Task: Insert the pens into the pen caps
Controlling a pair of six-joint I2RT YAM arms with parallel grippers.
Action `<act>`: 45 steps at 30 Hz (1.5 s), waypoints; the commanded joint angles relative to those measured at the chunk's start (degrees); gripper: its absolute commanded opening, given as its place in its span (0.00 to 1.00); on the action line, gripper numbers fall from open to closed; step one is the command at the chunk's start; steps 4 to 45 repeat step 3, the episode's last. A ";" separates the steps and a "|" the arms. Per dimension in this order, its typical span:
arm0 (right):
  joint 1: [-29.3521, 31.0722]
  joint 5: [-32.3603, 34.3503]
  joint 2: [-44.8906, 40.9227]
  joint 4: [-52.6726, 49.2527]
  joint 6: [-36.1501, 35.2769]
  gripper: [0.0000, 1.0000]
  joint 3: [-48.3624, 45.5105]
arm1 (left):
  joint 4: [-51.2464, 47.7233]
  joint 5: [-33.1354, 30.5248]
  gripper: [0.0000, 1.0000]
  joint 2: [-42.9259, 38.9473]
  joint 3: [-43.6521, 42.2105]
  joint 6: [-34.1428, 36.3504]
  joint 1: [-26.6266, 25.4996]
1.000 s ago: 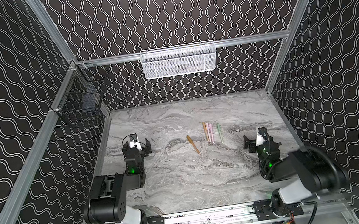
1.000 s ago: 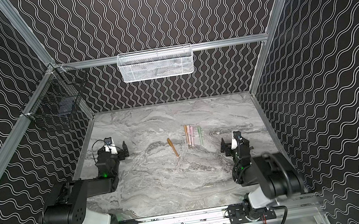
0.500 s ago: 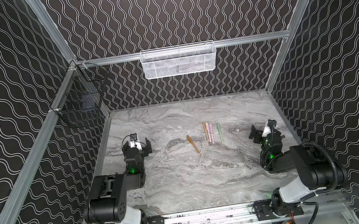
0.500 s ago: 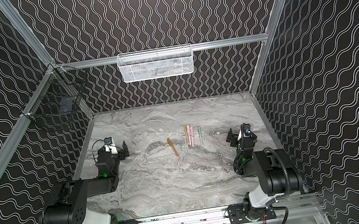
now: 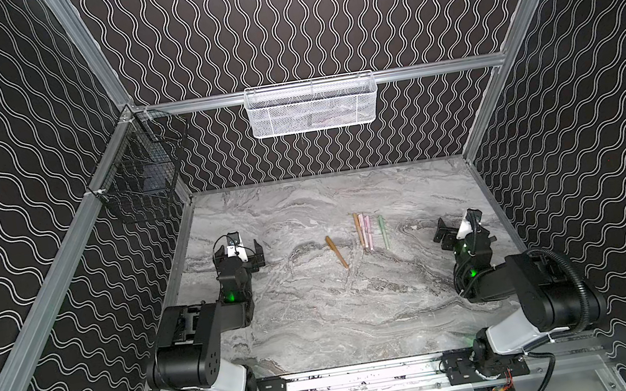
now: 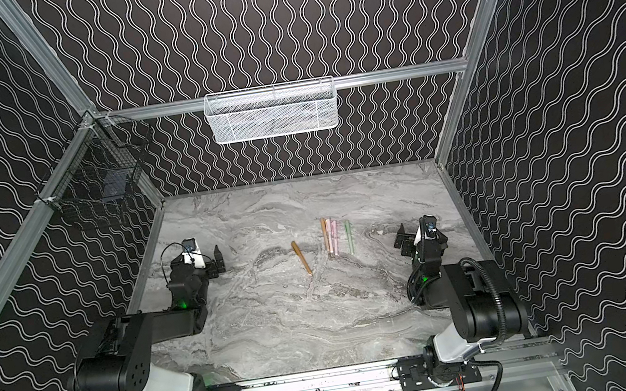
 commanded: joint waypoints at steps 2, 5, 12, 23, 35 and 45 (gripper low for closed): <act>0.05 0.33 -0.10 1.49 0.20 1.00 0.06 | 1.43 -0.28 0.99 -0.01 0.23 0.68 -0.08; 0.04 0.36 -0.12 1.55 0.22 1.00 0.06 | 2.24 0.04 0.99 -0.15 -0.31 0.77 -0.12; 0.04 0.36 -0.12 1.55 0.22 1.00 0.06 | 2.24 0.04 0.99 -0.15 -0.31 0.77 -0.12; 0.04 0.36 -0.12 1.55 0.22 1.00 0.06 | 2.24 0.04 0.99 -0.15 -0.31 0.77 -0.12; 0.04 0.36 -0.12 1.55 0.22 1.00 0.06 | 2.24 0.04 0.99 -0.15 -0.31 0.77 -0.12; 0.04 0.36 -0.12 1.55 0.22 1.00 0.06 | 2.24 0.04 0.99 -0.15 -0.31 0.77 -0.12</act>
